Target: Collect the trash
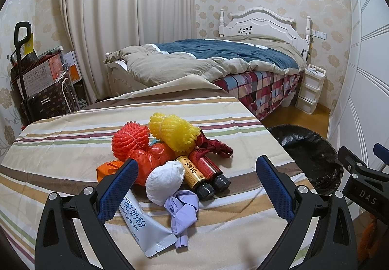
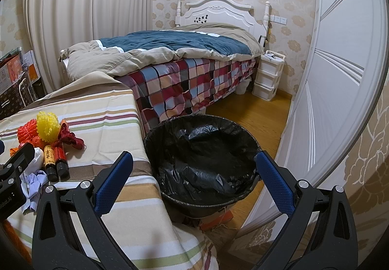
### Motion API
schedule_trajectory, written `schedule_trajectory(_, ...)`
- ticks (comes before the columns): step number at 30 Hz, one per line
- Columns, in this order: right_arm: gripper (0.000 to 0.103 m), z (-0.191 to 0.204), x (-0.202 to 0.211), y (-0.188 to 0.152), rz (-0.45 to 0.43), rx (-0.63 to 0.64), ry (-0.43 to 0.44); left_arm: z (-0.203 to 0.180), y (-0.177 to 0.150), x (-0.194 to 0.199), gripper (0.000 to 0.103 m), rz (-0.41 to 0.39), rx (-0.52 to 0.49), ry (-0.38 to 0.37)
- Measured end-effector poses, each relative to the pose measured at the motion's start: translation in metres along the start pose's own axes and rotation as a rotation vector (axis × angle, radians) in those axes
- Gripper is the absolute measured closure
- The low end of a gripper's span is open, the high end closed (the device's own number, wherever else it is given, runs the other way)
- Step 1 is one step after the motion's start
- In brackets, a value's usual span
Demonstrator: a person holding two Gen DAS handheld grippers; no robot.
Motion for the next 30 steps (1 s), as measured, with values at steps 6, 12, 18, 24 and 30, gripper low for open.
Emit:
schedule_trajectory(6,0.004,0.000,0.001,-0.001,0.002,-0.002,0.001,0.001,0.000,0.001,0.006,0.002,0.002,0.002)
schedule_trajectory(12,0.004,0.000,0.003,-0.003,0.000,0.000,0.008,0.009,-0.011,0.000,0.006,0.008,0.014,0.012)
schedule_trajectory(18,0.004,0.013,0.004,-0.017,0.007,0.008,0.039,0.022,-0.026,0.017,0.006,0.026,0.030,0.044)
schedule_trajectory(24,0.004,0.014,0.016,-0.032,0.016,0.019,0.079,0.040,-0.039,0.031,0.006,0.043,0.056,0.090)
schedule_trajectory(30,0.004,0.017,0.020,-0.042,0.038,0.020,0.109,0.052,-0.046,0.036,0.006,0.069,0.074,0.117)
Point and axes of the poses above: each gripper's, at about its wrist camera, not at the fingertips, and x roughly against the way its jaws point, z to its left, y to its top, the point moved 1 cm from there along -x, roughly the way its jaws point, and after that the axes turned 14 degrees about -y, right-handed, at the moved point
